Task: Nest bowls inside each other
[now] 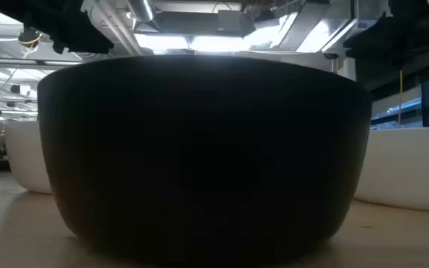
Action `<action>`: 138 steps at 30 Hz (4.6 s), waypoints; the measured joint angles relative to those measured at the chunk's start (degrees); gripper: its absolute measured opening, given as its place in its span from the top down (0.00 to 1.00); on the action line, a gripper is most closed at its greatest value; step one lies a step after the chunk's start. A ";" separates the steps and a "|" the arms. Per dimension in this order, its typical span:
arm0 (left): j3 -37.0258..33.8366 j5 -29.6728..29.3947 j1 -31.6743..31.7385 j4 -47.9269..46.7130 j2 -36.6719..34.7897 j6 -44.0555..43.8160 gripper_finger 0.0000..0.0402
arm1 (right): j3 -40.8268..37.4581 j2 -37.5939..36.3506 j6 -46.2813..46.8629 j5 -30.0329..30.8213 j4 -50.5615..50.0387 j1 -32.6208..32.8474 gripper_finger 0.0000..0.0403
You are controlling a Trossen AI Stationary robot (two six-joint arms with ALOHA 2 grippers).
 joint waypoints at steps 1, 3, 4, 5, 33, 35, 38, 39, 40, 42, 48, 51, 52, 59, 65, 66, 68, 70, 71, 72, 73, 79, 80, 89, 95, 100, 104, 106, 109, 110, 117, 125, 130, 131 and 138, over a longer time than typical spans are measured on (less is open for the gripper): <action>0.02 -0.02 -0.01 0.01 0.01 -0.01 0.60 | 0.00 0.00 0.06 0.00 0.00 0.00 0.58; 0.00 0.00 0.00 0.00 0.00 0.00 0.60 | 0.00 0.02 0.04 0.00 0.00 0.00 0.58; 0.02 -0.02 -0.02 0.02 0.02 0.00 0.60 | -0.02 0.02 0.01 0.00 0.00 0.02 0.58; 0.02 -0.02 0.00 0.00 0.00 0.00 0.60 | 0.00 0.00 0.01 0.00 0.00 0.01 0.58; 0.02 -0.02 0.00 0.02 0.00 0.00 0.60 | -0.01 0.01 0.06 0.00 0.00 0.01 0.58; 0.02 0.00 0.00 0.02 0.00 0.00 0.60 | -0.02 0.01 0.00 0.00 0.00 0.00 0.58; 0.02 -0.02 0.00 0.02 0.00 0.00 0.60 | -0.01 0.01 0.07 0.00 0.00 0.00 0.58; 0.01 -0.01 0.00 0.00 0.00 -0.01 0.60 | 0.00 0.02 0.05 0.00 0.00 0.02 0.58; 0.02 -0.02 -0.01 0.02 0.01 -0.01 0.60 | -0.02 0.02 0.01 0.00 0.00 0.02 0.58; 0.02 -0.01 -0.01 0.01 0.00 0.00 0.60 | -0.02 0.02 0.03 0.00 0.00 0.01 0.58; 0.02 0.00 0.00 0.01 0.01 0.00 0.60 | -0.02 0.02 0.07 0.00 0.00 -0.01 0.58; 0.02 -0.02 -0.01 0.01 0.00 0.00 0.60 | -0.01 0.00 0.01 0.00 0.00 0.00 0.58; 0.01 -0.01 0.00 0.01 0.00 0.00 0.60 | -0.01 0.02 0.04 0.00 0.00 0.01 0.58; 0.02 -0.02 -0.02 0.01 0.01 0.00 0.60 | 0.00 0.02 0.07 0.00 0.00 0.02 0.58; 0.00 0.00 0.00 0.02 0.00 0.00 0.60 | -0.02 0.00 0.05 0.00 0.00 0.00 0.58; 0.02 0.00 0.00 0.00 0.00 -0.02 0.60 | -0.02 0.00 0.01 0.00 0.00 0.02 0.58; 0.02 -0.01 0.00 0.00 0.00 0.00 0.60 | 0.00 0.02 0.04 0.00 0.00 0.00 0.58; 0.01 0.00 -0.01 0.00 0.00 0.00 0.60 | 0.00 0.01 0.04 0.00 0.00 0.00 0.58; 0.01 -0.02 -0.02 0.01 0.00 0.00 0.60 | 0.01 0.00 0.00 0.00 0.00 0.01 0.58; 0.02 -0.01 -0.01 0.01 0.01 0.00 0.60 | -0.01 0.02 0.01 0.00 0.00 0.00 0.58; 0.02 0.00 -0.01 0.00 0.01 0.00 0.60 | -0.02 0.02 0.03 0.00 0.00 0.00 0.58; 0.02 -0.01 -0.02 0.02 0.02 -0.01 0.60 | -0.02 0.02 0.07 0.00 0.00 -0.01 0.58; 0.00 -0.02 0.00 0.01 0.00 -0.01 0.60 | -0.02 0.02 0.06 0.00 0.00 -0.01 0.58; 0.02 -0.01 -0.01 0.02 0.00 0.00 0.60 | 0.00 0.01 -0.01 0.00 0.03 -0.03 0.58; 0.02 -0.01 0.00 0.01 0.00 -0.01 0.60 | -0.02 0.02 0.00 0.00 0.10 -0.05 0.58; 0.01 -0.02 -0.01 0.01 0.01 0.00 0.60 | 0.00 0.01 0.08 0.00 0.11 -0.05 0.58; 0.02 -0.02 -0.02 0.02 0.00 0.00 0.60 | 0.00 0.01 0.11 0.00 0.11 -0.05 0.58; 0.02 -0.02 0.00 0.02 0.02 0.00 0.60 | -0.02 0.01 0.05 0.00 0.11 -0.05 0.58; 0.02 -0.02 0.00 0.00 0.00 0.00 0.60 | 0.00 0.00 0.32 0.00 0.10 -0.05 0.58; 0.01 -0.02 0.00 0.02 0.00 0.00 0.60 | -0.01 0.01 0.34 0.00 0.09 -0.05 0.58; 0.01 -0.02 -0.01 0.02 0.02 0.00 0.60 | -0.02 0.01 0.25 0.00 0.11 -0.05 0.58; 0.02 -0.02 -0.01 0.02 0.00 -0.01 0.60 | 0.01 0.02 0.17 0.00 0.10 -0.05 0.58; 0.02 -0.02 0.00 0.02 0.02 -0.04 0.60 | 0.00 0.00 3.49 -0.09 0.24 -0.05 0.58; 0.00 -0.02 0.00 0.02 0.00 -0.04 0.60 | 0.00 0.01 4.66 -0.19 0.35 -0.05 0.58; 0.01 -0.02 -0.02 0.04 0.01 -0.18 0.60 | -0.02 0.23 2.72 -6.85 3.84 -0.03 0.58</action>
